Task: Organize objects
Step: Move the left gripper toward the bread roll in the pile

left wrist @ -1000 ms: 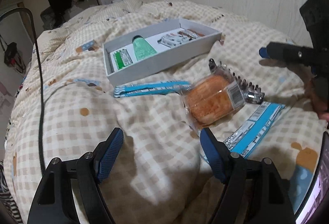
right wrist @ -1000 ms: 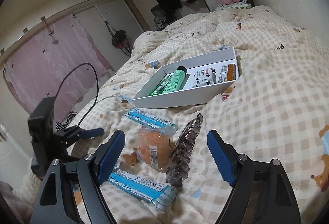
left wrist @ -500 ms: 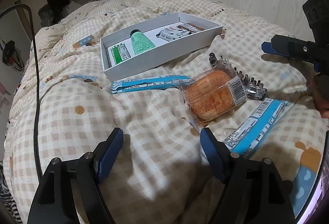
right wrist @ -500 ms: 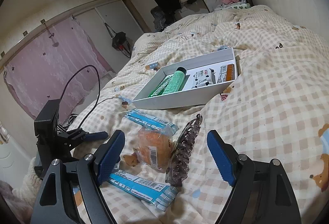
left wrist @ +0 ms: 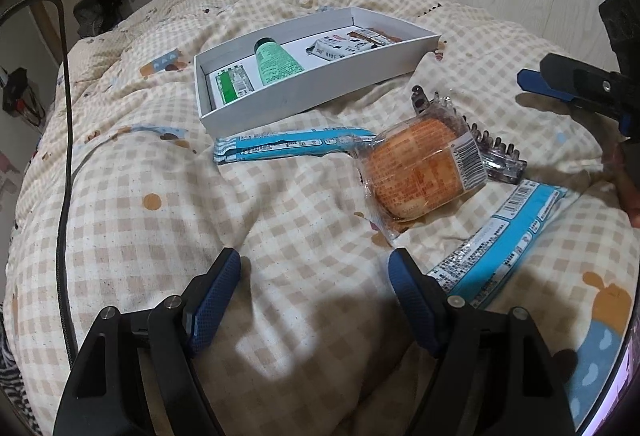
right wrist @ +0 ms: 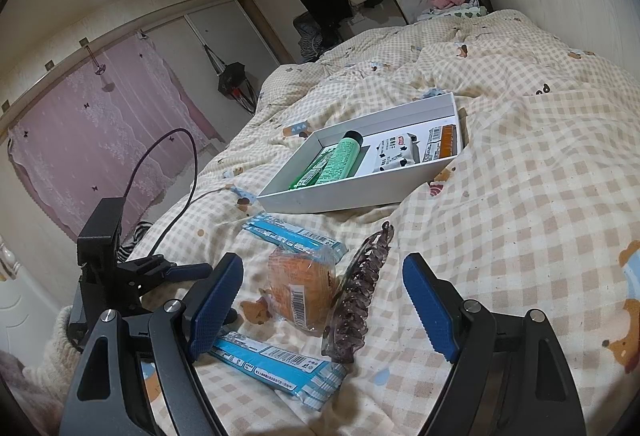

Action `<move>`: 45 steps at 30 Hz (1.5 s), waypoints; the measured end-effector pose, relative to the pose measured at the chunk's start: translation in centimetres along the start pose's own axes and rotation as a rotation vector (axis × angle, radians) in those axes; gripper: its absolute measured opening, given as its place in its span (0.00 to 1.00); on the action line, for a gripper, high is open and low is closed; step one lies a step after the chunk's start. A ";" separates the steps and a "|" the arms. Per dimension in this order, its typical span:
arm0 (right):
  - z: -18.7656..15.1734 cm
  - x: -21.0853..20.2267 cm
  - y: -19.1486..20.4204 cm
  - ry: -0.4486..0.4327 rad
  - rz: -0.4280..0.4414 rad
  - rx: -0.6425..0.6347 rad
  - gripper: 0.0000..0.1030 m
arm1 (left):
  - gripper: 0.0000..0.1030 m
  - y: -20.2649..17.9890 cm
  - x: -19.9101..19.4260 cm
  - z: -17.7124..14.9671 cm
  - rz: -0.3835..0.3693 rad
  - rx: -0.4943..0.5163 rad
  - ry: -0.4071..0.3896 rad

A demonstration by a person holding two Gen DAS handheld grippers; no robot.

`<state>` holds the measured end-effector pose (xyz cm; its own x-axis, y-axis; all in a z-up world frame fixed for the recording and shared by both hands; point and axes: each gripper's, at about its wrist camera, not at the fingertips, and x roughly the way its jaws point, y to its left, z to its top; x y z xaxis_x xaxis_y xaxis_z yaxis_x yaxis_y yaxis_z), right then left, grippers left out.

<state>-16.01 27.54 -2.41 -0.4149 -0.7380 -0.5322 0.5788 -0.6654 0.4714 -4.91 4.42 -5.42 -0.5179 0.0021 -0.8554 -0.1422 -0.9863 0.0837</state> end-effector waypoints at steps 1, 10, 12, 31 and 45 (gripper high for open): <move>0.0 0.0 0.0 0.000 0.000 0.000 0.81 | 0.77 0.0 -0.1 0.0 -0.004 -0.001 -0.003; 0.0 0.0 -0.1 -0.001 0.003 0.009 0.81 | 0.80 1.6 -1.5 2.5 -0.218 -0.034 -0.013; 0.0 0.0 -0.1 0.000 0.003 0.014 0.81 | 0.81 1.7 -2.3 3.3 -0.250 -0.048 -0.040; 0.1 -0.9 -0.2 -0.046 0.025 0.019 0.97 | 0.86 -1.2 2.8 8.7 -0.301 -0.237 0.266; 0.1 -1.5 -0.5 -0.069 0.029 0.042 0.97 | 0.99 -1.9 6.5 8.0 -0.365 -0.394 0.397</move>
<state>-15.76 28.99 -1.84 -0.4466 -0.7622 -0.4687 0.5623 -0.6465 0.5156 -14.74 7.66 -7.05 -0.1341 0.3609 -0.9229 0.1078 -0.9205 -0.3756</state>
